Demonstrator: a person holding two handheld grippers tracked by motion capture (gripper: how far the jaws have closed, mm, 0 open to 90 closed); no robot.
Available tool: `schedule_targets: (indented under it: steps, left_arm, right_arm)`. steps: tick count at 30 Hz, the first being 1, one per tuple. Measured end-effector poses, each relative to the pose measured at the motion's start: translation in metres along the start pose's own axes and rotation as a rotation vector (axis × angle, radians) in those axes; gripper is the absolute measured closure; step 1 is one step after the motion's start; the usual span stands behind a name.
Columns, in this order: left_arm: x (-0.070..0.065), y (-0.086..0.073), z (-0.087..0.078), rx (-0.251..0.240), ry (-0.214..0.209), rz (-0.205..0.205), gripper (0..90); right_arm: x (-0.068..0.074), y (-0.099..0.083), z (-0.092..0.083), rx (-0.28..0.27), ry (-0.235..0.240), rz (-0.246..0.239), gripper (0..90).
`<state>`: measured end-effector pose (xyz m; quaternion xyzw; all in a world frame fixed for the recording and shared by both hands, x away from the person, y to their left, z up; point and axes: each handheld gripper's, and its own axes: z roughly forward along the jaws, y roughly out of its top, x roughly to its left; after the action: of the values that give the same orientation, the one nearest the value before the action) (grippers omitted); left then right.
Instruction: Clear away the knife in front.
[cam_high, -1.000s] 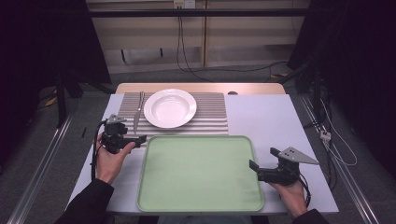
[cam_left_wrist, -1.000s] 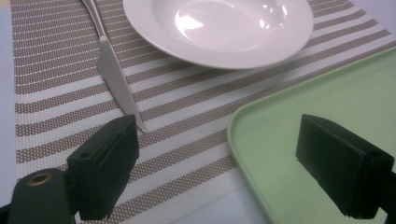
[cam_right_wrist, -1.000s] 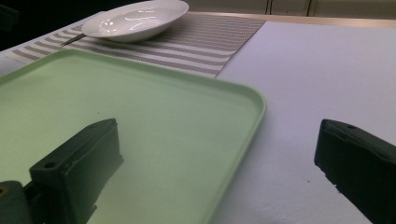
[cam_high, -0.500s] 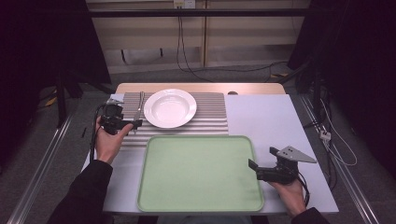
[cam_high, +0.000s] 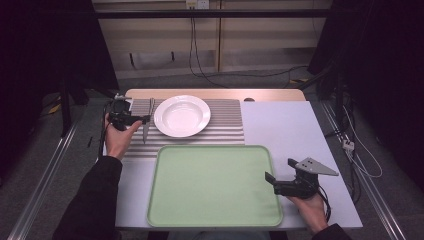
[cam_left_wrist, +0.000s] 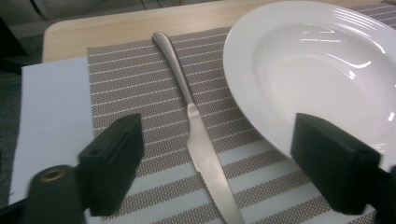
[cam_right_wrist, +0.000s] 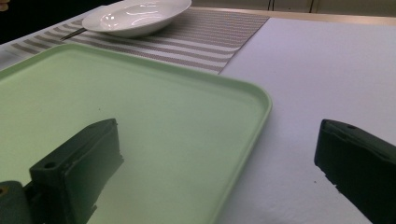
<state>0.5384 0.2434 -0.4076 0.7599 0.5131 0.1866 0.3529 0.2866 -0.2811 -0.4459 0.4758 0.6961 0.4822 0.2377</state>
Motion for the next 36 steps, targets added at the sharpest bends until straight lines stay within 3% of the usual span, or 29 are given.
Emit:
schedule_targets:
  steps: [8,9,12,16,18,19,21,23,28,33,36]
  left_arm:
    - [0.011,0.014,0.027,0.035,0.031,-0.024,24.5]
    - [0.012,0.015,0.031,0.044,0.019,-0.029,27.1]
    - [0.014,0.019,0.045,0.075,0.040,-0.026,32.6]
    - [0.018,0.019,0.063,0.098,0.056,-0.060,38.9]
    - [0.018,0.020,0.069,0.097,0.075,-0.050,48.3]
    - [0.018,0.020,0.071,0.106,0.086,-0.047,48.3]
    - [0.018,0.019,0.077,0.112,0.070,-0.069,56.4]
    - [0.016,0.018,0.082,0.125,0.075,-0.068,56.7]
    - [0.010,0.022,0.089,0.134,0.093,-0.050,66.6]
    - [0.008,0.024,0.090,0.144,0.085,-0.026,76.5]
    - [0.008,0.024,0.090,0.145,0.086,-0.051,78.0]
  right_arm:
    - [0.000,0.000,0.000,0.001,0.005,0.002,0.2]
    - [0.000,0.000,0.000,0.001,0.006,0.006,0.3]
    - [0.000,0.000,0.001,0.006,0.009,0.008,0.3]
    - [0.001,-0.001,0.001,0.007,0.009,0.007,0.2]
    - [0.000,-0.001,0.001,0.007,0.010,0.005,0.2]
    - [0.000,-0.001,0.001,0.007,0.010,0.005,0.2]
    - [0.000,-0.001,0.001,0.006,0.013,0.006,0.3]
    - [0.000,-0.001,0.001,0.006,0.013,0.006,0.2]
    - [0.000,-0.001,0.001,0.005,0.015,0.008,0.2]
    - [0.001,-0.001,0.002,0.008,0.019,0.005,0.2]
    - [0.000,-0.001,0.002,0.008,0.019,0.004,0.2]
